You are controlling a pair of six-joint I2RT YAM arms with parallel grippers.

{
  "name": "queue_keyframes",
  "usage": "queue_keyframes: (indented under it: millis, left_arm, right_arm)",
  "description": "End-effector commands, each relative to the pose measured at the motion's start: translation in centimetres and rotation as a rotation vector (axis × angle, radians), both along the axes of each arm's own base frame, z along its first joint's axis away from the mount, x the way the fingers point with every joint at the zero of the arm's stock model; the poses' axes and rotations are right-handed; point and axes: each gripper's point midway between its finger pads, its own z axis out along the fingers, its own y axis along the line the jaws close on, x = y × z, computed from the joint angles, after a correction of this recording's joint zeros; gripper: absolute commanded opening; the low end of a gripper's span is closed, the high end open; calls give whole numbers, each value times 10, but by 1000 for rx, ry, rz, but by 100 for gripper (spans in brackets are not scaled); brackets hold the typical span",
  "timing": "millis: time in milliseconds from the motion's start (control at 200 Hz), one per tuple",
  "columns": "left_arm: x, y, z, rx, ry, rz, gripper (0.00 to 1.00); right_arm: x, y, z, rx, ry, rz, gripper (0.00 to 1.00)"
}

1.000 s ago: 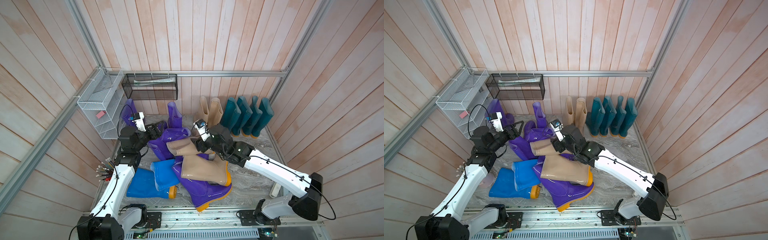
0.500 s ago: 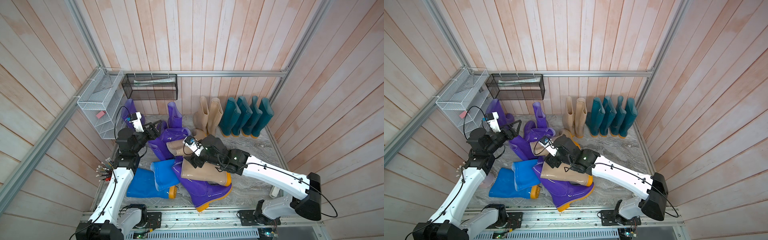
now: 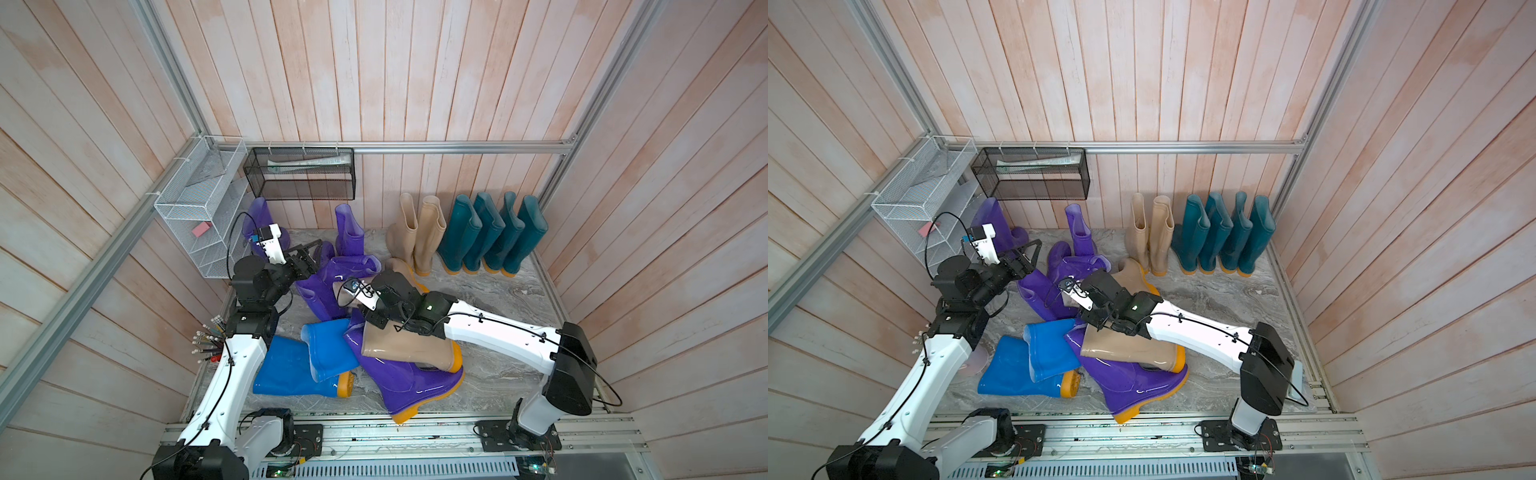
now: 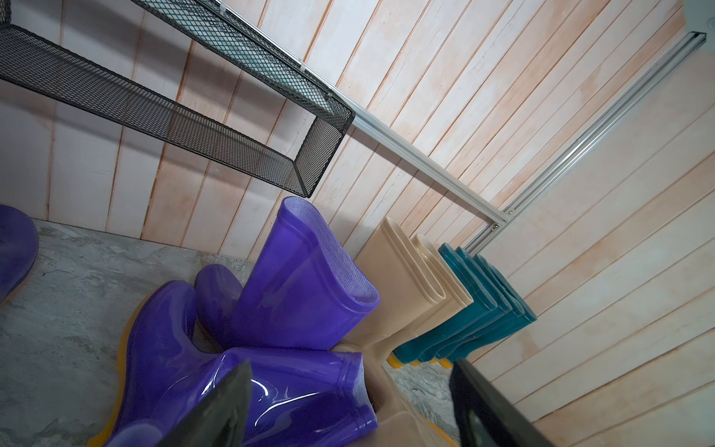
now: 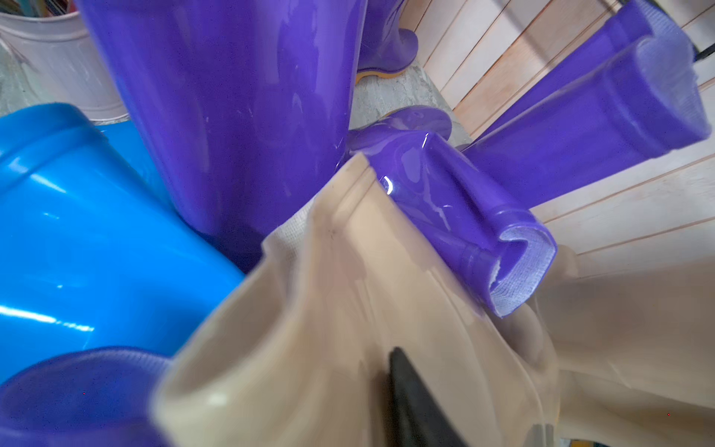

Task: Match and arrange rain boots in pairs
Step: Pick up the rain boot at the center of the board, then place the rain boot at the center of the board.

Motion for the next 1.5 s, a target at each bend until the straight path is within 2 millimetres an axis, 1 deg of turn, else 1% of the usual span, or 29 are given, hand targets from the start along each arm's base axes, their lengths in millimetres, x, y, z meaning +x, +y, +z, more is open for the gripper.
queue_keyframes:
  millis: [0,40,85,135,225,315,370,515,695,800,925,1040,1190,1275,1365,1495]
  left_arm:
    - [-2,-1,-1,-8,-9,-13,83]
    - [-2,0,0,-8,-12,-11,83]
    - [-3,0,1,-9,-15,-13,83]
    - [-3,0,2,-11,-16,-16,83]
    - [-3,-1,2,-14,-16,-18,83]
    - [-4,-1,2,-17,-16,-22,83]
    - [-4,-2,2,-19,-16,-24,83]
    - [-4,-3,2,-24,-16,-32,83]
    - [-5,-3,4,-26,-20,-35,83]
    - [-5,-5,3,-33,-16,-42,83]
    - [-6,-6,4,-42,-17,-52,83]
    - [-8,-9,7,-55,-24,-72,83]
    - [-10,-10,10,-59,-30,-81,83]
    - [-11,-11,10,-61,-30,-84,83]
    - [-12,-12,12,-69,-36,-94,83]
    - [-12,-15,11,-90,-26,-110,82]
  right_arm:
    - [13,-4,19,14,-78,-55,0]
    - [15,-9,26,31,-102,-79,0]
    - [20,-15,39,70,-131,-114,0]
    - [23,-24,55,120,-153,-147,0]
    - [29,-40,90,228,-191,-209,0]
    - [39,-61,117,315,-227,-282,0]
    - [45,-75,130,342,-252,-328,0]
    - [59,-111,154,402,-278,-419,0]
    - [65,-148,178,468,-289,-487,0]
    - [66,-169,184,474,-296,-532,0]
    - [63,-194,189,499,-289,-572,0]
    - [60,-223,201,556,-272,-609,0]
    - [55,-251,206,587,-257,-651,0]
    - [57,-269,199,561,-254,-718,0]
    - [60,-289,187,554,-249,-786,0]
    - [67,-317,165,564,-214,-866,0]
